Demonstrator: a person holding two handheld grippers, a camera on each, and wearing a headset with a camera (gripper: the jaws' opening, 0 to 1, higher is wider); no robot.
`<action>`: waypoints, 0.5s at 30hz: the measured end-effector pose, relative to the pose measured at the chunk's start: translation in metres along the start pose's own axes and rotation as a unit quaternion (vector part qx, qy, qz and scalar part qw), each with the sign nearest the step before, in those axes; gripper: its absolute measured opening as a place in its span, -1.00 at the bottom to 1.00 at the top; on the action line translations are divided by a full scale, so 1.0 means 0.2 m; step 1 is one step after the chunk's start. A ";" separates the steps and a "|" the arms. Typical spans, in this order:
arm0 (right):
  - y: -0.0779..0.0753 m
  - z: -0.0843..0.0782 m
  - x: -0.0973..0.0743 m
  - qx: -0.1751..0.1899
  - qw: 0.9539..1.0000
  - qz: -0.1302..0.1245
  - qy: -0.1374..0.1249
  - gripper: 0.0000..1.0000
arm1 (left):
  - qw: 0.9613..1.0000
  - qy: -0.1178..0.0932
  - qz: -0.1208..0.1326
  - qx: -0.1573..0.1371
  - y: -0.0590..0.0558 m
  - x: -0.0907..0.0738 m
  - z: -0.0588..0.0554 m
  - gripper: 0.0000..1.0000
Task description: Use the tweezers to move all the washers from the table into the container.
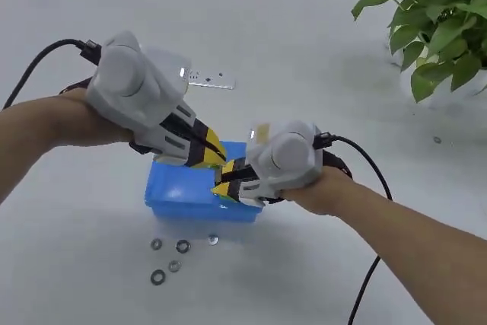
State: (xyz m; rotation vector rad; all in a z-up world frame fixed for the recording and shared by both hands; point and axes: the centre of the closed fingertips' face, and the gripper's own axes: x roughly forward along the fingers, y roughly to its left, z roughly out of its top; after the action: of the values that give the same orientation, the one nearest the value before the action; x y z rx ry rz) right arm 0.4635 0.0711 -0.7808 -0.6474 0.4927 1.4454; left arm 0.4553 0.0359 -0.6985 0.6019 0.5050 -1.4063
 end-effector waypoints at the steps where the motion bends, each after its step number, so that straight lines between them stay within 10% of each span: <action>1: 0.00 0.00 0.00 -0.001 1.000 0.000 0.000 -0.79 | 1.000 0.000 0.000 0.000 0.00 0.00 0.00 -0.89; 15: 0.02 0.06 -0.05 -0.010 1.000 -0.008 -0.004 -0.78 | 1.000 -0.001 0.005 0.007 -0.03 -0.06 0.06 -0.89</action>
State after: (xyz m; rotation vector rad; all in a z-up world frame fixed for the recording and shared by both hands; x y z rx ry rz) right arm 0.4584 0.0714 -0.7651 -0.6595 0.4667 1.4381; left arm 0.4474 0.0366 -0.6830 0.6134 0.4915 -1.4009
